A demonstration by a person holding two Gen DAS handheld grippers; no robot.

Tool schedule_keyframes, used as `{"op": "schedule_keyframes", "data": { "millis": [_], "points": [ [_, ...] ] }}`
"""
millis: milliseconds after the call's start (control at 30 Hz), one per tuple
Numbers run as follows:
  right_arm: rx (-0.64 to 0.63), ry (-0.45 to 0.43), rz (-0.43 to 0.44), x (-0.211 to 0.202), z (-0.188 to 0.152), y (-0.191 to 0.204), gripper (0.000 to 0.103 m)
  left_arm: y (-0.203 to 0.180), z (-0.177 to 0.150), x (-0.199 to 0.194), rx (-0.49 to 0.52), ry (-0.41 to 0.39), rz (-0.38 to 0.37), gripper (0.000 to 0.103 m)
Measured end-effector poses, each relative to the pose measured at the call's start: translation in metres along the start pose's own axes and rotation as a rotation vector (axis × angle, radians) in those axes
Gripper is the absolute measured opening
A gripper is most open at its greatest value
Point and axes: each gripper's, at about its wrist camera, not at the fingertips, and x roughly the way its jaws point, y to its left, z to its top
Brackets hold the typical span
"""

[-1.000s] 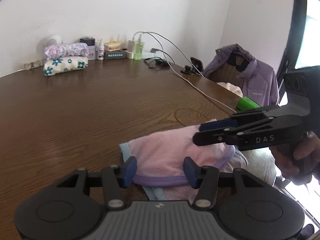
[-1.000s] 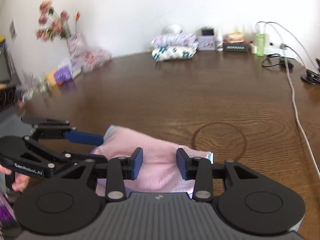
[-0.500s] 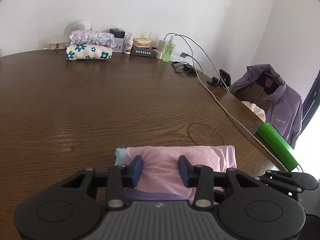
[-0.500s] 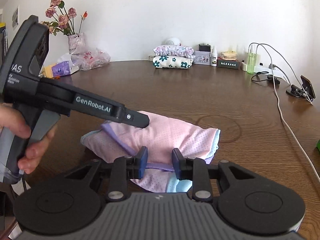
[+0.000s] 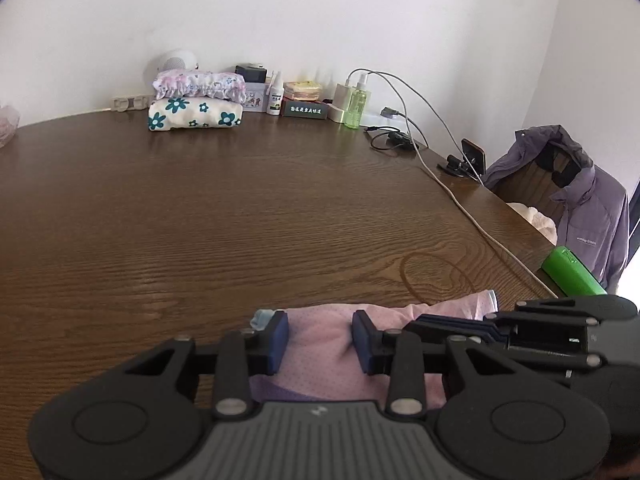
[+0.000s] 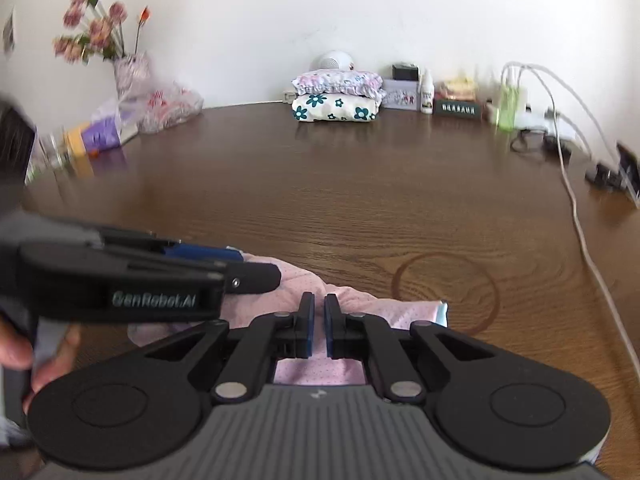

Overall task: Fold clothes
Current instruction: 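Grasp the folded pink bundle's edge with the left gripper while the right gripper grasps beside it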

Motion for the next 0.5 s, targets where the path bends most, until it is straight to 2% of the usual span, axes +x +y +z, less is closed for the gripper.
{"op": "schedule_keyframes", "data": {
  "millis": [167, 333, 433, 500],
  "points": [
    [-0.065, -0.01, -0.027, 0.0, -0.003, 0.006, 0.005, -0.007, -0.001, 0.004, 0.046, -0.015, 0.029, 0.039],
    [-0.059, -0.027, -0.024, 0.0, -0.005, 0.004, 0.004, -0.002, 0.0, -0.001, 0.008, -0.016, 0.019, 0.038],
    [0.002, -0.029, 0.025, -0.007, -0.001, -0.009, 0.005, 0.0, -0.001, -0.023, -0.034, -0.072, 0.034, 0.033],
    [0.026, -0.067, 0.034, -0.022, 0.0, -0.01, 0.007, -0.003, -0.003, -0.043, -0.017, -0.114, 0.019, 0.035]
  ]
}}
